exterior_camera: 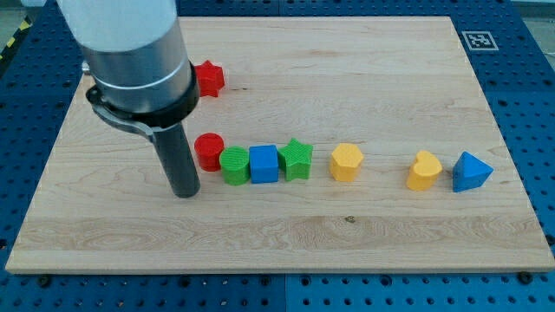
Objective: Slightly push the green circle upwards
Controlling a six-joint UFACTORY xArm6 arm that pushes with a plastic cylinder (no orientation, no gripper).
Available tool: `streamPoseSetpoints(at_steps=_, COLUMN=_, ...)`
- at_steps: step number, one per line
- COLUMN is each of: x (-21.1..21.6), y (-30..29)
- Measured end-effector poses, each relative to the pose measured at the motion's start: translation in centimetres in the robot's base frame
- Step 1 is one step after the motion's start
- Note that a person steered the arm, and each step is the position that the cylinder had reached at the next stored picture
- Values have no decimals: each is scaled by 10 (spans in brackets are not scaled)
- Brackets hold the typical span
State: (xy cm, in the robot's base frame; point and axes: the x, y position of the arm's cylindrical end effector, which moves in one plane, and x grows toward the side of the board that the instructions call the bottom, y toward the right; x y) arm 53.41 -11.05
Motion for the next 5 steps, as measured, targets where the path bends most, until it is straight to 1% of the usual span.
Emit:
streamPoseSetpoints(at_steps=1, x=-1, y=19)
streamPoseSetpoints(at_steps=2, x=-15, y=40)
streamPoseSetpoints(at_steps=3, x=-31, y=43)
streamPoseSetpoints(at_steps=5, x=-27, y=52)
